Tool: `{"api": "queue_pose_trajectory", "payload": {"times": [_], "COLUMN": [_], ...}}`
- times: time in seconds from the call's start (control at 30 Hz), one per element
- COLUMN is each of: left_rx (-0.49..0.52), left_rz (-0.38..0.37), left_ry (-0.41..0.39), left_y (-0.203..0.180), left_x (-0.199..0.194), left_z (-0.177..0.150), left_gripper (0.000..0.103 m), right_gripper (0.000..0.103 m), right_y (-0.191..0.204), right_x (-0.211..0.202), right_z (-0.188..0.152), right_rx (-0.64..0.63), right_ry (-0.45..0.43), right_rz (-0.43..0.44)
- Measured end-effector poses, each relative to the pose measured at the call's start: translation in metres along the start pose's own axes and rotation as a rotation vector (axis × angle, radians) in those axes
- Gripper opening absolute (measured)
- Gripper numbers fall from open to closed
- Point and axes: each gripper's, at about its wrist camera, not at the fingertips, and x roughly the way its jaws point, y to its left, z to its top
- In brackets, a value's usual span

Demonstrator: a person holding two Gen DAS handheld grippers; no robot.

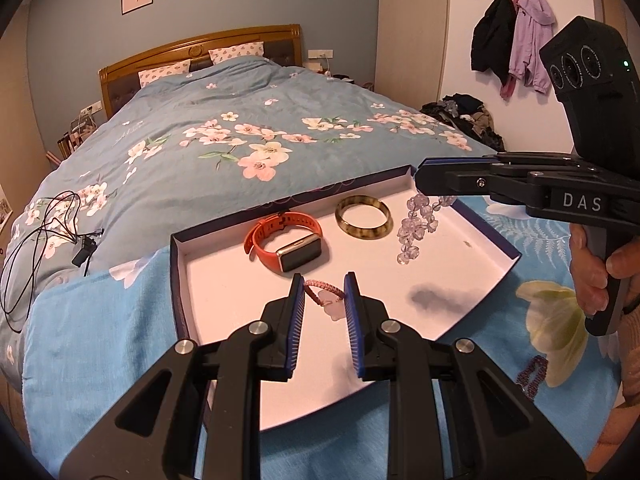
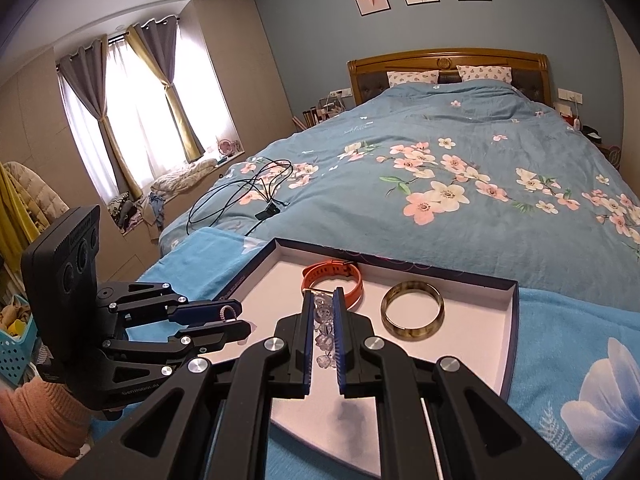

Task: Organize jewelry
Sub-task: 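Lower the pink ring into tray with left tool while right tool releases crystal bracelet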

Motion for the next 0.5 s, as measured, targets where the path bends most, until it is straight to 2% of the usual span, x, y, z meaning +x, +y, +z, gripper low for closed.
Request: {"api": "queue_pose_trajectory", "payload": {"times": [0.5], "left_rx": [0.002], "left_rz": [0.028], "left_ry": [0.064], "left_y": [0.009], "left_x": [0.035], "left_z": [0.007], "left_gripper": [0.02], "right_gripper": [0.008], "right_y": [-0.009], "right_x": [0.031], "right_z": [0.005], "right_rx": [0.007], "right_ry": [0.037], "right_rz": [-0.002]}}
